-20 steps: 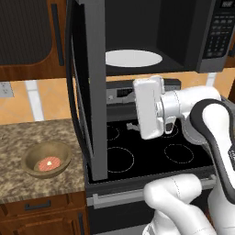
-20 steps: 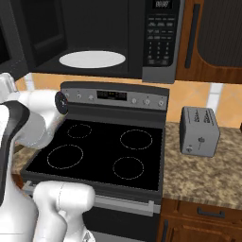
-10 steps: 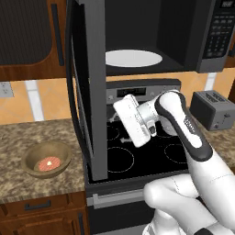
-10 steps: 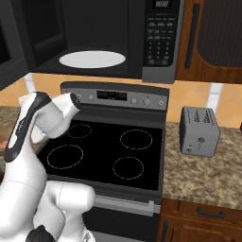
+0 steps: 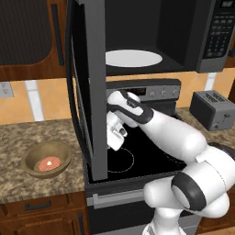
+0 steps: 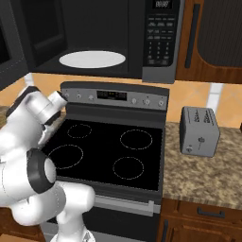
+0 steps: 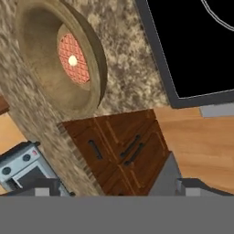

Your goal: Open the microwave, place the bowl with waffle inside the microwave, then close the microwave door and turn it on.

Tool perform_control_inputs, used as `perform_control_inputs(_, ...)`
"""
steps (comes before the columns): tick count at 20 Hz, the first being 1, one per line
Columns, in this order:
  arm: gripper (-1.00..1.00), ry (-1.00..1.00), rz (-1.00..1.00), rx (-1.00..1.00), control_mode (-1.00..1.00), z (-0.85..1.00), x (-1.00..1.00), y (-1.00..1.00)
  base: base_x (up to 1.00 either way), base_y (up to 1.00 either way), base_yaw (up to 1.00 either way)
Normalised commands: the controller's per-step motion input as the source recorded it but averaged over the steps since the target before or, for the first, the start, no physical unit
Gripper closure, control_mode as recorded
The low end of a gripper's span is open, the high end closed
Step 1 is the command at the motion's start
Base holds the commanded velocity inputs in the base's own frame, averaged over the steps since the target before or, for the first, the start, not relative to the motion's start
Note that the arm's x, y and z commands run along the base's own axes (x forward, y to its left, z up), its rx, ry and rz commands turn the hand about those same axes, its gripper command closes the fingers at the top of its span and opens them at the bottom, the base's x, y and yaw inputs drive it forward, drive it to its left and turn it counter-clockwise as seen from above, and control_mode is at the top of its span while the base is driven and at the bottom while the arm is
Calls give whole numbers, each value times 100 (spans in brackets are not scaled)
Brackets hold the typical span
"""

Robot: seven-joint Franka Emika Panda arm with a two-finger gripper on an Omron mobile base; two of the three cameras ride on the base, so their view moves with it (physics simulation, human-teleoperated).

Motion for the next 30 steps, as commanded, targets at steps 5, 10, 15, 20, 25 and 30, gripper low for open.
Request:
perform_control_inputs(5,-100,3,6,-6,-100,-48,35,43,0,0,0)
perform_control_inputs(10,-100,-13,5,0,-100,-34,18,20,0,0,0)
perform_control_inputs(15,-100,-28,7,0,-100,-35,1,21,0,0,0)
perform_control_inputs(20,-100,-21,9,0,-100,-10,2,27,0,0,0)
perform_control_inputs(25,-100,-2,6,0,-100,-29,21,19,0,0,0)
perform_control_inputs(30,-100,-5,5,0,-100,-40,38,18,0,0,0)
